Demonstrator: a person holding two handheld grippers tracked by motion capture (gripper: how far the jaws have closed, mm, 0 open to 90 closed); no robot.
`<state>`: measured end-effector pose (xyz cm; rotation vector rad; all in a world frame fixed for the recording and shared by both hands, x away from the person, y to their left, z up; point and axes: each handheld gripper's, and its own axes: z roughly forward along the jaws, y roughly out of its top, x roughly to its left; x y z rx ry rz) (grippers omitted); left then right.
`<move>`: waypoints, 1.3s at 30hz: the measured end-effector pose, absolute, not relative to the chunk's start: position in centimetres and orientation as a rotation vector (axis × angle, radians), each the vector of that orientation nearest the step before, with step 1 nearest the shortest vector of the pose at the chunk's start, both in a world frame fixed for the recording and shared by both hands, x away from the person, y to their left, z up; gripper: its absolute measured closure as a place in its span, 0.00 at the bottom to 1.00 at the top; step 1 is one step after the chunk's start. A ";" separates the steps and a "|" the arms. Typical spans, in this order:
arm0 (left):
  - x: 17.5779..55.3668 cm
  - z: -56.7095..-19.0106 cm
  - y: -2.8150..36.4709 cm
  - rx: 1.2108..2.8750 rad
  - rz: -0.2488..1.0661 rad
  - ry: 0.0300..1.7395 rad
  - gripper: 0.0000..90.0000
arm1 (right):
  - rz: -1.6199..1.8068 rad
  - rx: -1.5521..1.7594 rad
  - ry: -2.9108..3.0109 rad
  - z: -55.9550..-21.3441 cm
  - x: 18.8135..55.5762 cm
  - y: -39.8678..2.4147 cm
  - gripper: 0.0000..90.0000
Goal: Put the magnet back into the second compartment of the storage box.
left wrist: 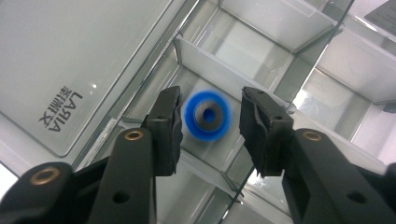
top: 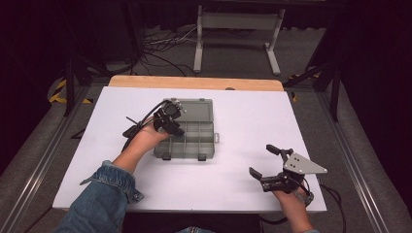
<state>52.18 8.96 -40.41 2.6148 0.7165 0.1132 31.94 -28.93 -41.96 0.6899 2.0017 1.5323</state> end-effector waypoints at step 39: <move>40.9 -33.6 15.2 2.101 0.300 0.532 0.03 | 1.526 0.704 1.991 -41.8 32.0 -29.1 0.03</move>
